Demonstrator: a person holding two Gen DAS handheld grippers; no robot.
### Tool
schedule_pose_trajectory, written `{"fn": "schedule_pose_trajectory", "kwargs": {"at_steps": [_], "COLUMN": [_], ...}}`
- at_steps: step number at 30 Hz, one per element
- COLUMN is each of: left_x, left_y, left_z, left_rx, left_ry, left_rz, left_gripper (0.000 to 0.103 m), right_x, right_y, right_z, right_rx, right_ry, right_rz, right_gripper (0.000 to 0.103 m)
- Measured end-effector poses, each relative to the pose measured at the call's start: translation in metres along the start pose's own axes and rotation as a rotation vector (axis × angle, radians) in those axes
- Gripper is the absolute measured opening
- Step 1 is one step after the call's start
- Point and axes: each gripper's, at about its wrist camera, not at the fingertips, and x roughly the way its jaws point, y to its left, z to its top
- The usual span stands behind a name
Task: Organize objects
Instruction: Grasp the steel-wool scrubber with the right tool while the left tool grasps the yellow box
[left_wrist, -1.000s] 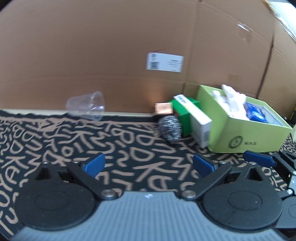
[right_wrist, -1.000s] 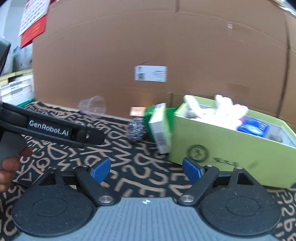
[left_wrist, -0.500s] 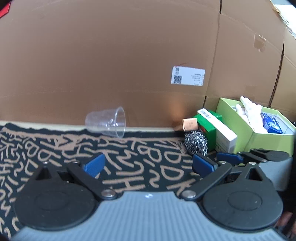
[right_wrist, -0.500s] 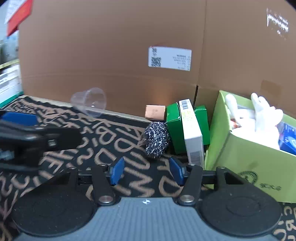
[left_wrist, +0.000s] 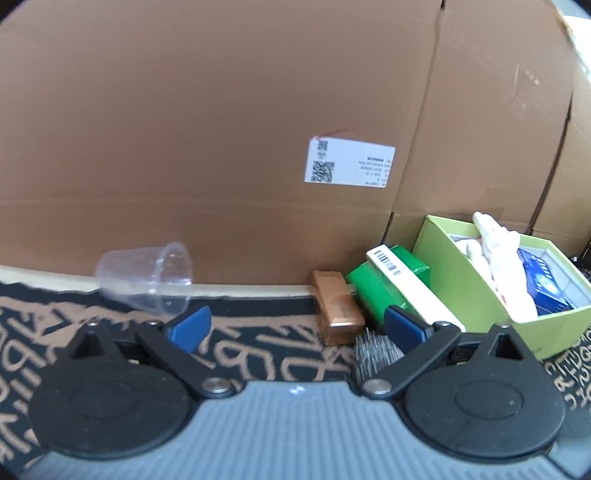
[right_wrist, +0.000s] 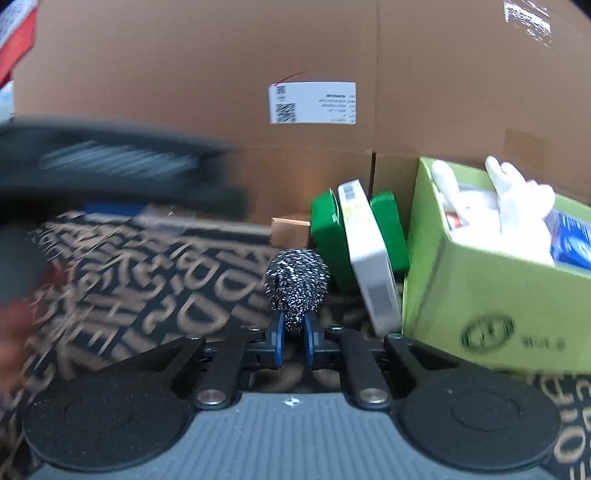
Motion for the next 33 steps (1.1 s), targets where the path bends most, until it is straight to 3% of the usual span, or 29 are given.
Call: {"fn": "schedule_pose_trajectory", "kwargs": {"at_steps": [4,9,14,20,24,27,33], "left_x": [0.033,0.045,0.039,0.038,0.046,0.048,0.061], "left_y": [-0.012,-0.009,-0.018,-0.036,-0.04,-0.034,-0.034], "left_z": [0.003,0.008,0.007,0.009,0.019,0.019,0.01], "left_rx": [0.032,-0.029,0.002,0.032,-0.016,-0.082,-0.052], "left_ry": [0.032,0.025,0.037,0.042,0.061,0.074,0.105], "left_rz": [0.01,-0.006,-0.095,-0.119,-0.159,-0.203,-0.173], "left_gripper": [0.096,0.09,0.068,0.066,0.054,0.058,0.057], "right_x": [-0.026,-0.06,-0.064,-0.062,-0.064,-0.065,-0.064], "right_y": [-0.002,-0.006,-0.008,-0.008,-0.009,-0.012,-0.014], "right_z": [-0.02,-0.037,-0.042,-0.044,-0.045,-0.047,-0.049], "right_rx": [0.026,0.04,0.071,0.084,0.088,0.096,0.102], "right_ry": [0.006,-0.013,-0.006,-0.002,-0.004,-0.001,0.005], "right_rz": [0.047,0.079,0.091,0.097,0.097,0.092,0.093], "right_gripper": [0.014,0.014,0.014,0.014,0.014,0.014,0.014]}}
